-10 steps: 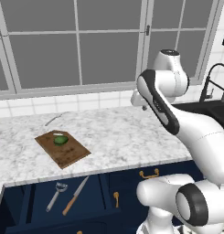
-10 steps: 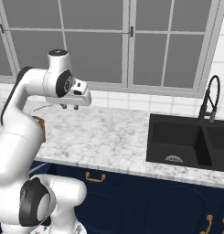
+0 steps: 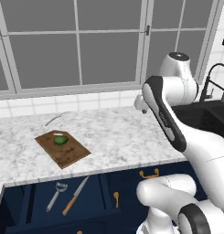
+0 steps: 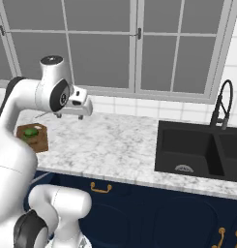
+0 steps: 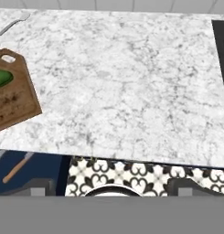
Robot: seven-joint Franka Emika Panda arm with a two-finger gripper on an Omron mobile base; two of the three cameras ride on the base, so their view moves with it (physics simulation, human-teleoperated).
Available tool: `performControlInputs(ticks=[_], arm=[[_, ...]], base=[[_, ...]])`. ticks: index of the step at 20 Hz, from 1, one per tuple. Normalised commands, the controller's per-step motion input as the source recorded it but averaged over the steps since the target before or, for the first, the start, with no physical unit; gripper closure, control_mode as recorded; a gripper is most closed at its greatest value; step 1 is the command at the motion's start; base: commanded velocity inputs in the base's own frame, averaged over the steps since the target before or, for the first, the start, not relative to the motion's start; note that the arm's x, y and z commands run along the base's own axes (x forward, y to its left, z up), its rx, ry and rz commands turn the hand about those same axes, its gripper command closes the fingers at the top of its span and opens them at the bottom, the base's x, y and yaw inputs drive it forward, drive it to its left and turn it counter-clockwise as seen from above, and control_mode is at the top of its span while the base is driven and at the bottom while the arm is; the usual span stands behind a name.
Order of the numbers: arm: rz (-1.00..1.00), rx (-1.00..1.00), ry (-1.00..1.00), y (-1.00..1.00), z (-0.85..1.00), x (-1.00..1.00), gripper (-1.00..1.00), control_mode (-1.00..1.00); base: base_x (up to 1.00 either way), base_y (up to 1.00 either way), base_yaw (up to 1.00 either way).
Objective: Place the appropriate cutting tool for cutting the avocado skin on the cutting board.
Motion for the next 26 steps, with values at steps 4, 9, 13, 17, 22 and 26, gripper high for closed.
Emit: performControlInputs(ticks=[4, 9, 13, 17, 22, 26], arm=[[0.0, 0.0, -0.12, 0.06, -0.08, -0.47, -1.0, -1.0], [0.0, 0.0, -0.01, 0.19, -0.06, -0.1, -1.0, -1.0], [0.0, 0.0, 0.0, 0.71, -0.19, -0.23, -1.0, -1.0], [0.0, 0.0, 0.0, 0.91, -0.27, -0.23, -1.0, -1.0], [0.0, 0.0, 0.0, 0.97, -0.33, -0.22, -1.0, -1.0], [0.0, 0.0, 0.0, 0.92, -0.38, -0.34, -1.0, -1.0]], base=[[0.0, 0.0, 0.0], [0.0, 0.0, 0.0], [0.0, 0.0, 0.0], [0.0, 0.0, 0.0], [0.0, 0.0, 0.0], [0.0, 0.0, 0.0]])
